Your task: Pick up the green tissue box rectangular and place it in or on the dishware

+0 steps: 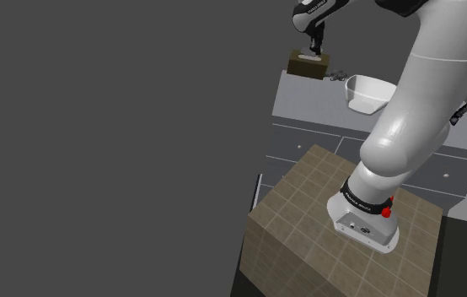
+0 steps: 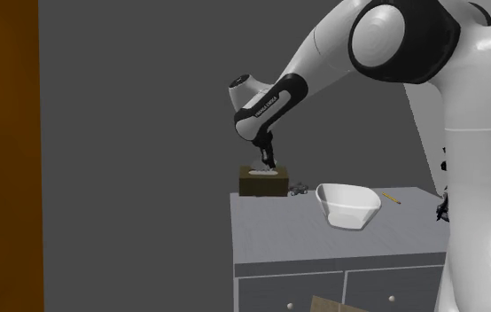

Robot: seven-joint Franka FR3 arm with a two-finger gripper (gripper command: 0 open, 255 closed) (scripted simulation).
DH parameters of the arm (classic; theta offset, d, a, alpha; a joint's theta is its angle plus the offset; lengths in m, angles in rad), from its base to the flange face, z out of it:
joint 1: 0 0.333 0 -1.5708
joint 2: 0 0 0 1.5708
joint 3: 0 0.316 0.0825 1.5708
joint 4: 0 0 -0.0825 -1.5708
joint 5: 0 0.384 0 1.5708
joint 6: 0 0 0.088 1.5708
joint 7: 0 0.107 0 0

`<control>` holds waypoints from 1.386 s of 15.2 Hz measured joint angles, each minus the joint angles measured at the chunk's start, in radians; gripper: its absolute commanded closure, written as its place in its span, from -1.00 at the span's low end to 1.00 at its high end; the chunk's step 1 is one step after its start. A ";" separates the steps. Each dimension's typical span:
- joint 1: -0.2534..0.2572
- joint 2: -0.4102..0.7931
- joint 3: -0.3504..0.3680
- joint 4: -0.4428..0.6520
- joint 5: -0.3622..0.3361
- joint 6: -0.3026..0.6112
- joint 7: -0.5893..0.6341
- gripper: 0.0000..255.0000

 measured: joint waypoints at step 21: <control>-0.016 -0.152 -0.021 0.061 -0.005 -0.157 -0.140 1.00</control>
